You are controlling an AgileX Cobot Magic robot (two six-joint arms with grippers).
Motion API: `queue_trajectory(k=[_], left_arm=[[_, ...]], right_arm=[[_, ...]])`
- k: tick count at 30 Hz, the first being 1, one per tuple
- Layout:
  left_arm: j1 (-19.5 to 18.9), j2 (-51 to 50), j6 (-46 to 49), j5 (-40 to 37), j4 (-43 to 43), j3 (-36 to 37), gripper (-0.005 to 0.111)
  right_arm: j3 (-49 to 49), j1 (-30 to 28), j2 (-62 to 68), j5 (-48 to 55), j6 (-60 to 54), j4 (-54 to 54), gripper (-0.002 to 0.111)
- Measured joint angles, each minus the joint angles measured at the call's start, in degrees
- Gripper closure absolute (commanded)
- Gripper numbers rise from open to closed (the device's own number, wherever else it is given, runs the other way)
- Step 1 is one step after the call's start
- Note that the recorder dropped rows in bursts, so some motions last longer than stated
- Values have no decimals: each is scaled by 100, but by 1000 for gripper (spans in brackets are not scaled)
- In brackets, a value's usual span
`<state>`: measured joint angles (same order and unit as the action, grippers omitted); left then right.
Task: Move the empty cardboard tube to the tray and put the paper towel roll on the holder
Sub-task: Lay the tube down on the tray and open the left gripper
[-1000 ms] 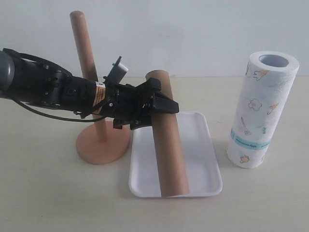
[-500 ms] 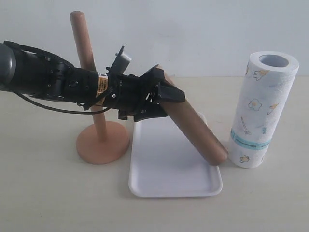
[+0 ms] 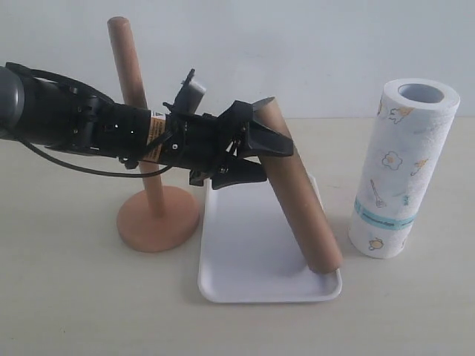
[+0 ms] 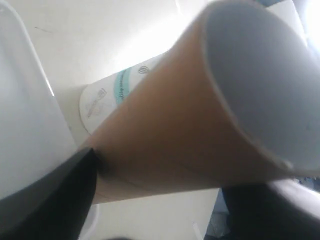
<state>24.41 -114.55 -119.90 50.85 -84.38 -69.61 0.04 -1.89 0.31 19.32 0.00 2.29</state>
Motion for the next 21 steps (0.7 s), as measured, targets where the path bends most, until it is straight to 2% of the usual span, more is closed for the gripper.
queue_trajectory(k=[21], left_arm=[[0,0,0,492,-49,0,40]], right_arm=[[0,0,0,0,0,0,108]])
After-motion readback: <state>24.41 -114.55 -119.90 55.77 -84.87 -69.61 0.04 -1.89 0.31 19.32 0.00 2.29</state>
